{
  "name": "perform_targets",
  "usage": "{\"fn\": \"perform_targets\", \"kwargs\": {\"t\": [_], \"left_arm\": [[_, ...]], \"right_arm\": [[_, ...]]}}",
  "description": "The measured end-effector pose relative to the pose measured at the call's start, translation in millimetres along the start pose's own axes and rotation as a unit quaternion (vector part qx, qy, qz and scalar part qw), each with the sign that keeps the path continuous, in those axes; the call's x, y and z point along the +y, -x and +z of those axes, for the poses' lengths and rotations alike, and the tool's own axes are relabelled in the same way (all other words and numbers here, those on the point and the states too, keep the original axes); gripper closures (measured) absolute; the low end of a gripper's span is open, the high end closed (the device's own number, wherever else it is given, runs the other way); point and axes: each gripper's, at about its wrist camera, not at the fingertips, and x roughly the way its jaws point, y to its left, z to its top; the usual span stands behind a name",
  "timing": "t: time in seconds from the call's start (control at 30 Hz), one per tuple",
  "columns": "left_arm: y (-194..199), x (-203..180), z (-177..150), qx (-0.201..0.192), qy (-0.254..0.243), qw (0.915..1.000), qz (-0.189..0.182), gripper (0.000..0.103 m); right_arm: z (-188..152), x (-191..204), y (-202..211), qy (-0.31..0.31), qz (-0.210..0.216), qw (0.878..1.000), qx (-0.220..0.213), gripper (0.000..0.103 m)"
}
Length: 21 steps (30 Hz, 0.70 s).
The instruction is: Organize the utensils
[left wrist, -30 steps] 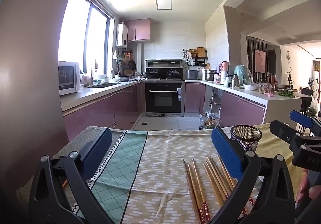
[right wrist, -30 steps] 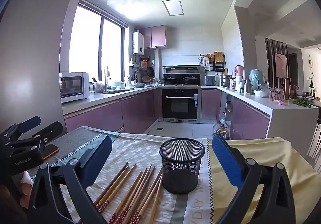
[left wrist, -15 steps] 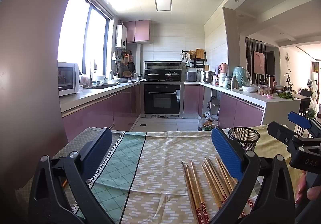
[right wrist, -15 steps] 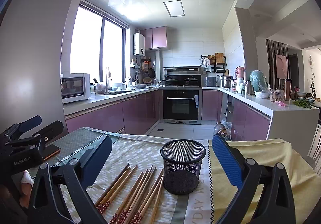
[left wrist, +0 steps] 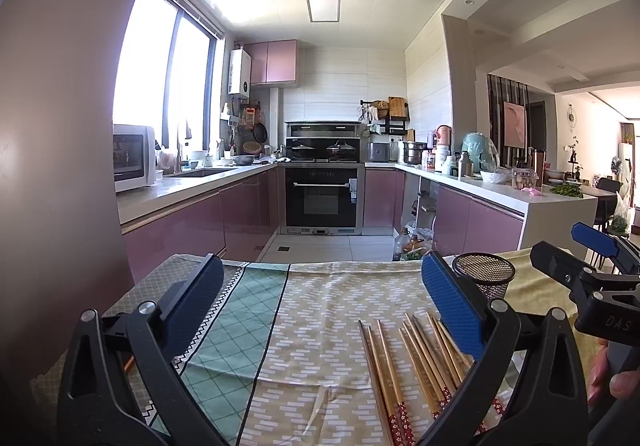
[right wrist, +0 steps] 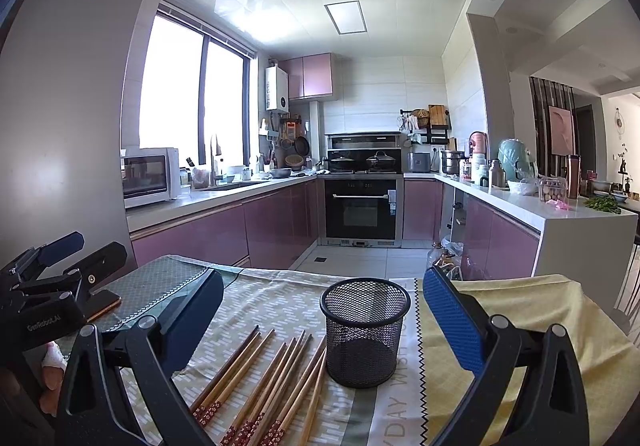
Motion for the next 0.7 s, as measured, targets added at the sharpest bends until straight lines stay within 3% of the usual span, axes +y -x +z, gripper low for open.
{"fn": "perform_targets", "kwargs": {"t": [0.7], "left_arm": [[-0.1,-1.2,-0.1,0.003,-0.001,1.0,0.0,0.005]], "right_arm": [[-1.9,-0.4,-0.5,-0.002,-0.001,1.0,0.001,0.006]]}}
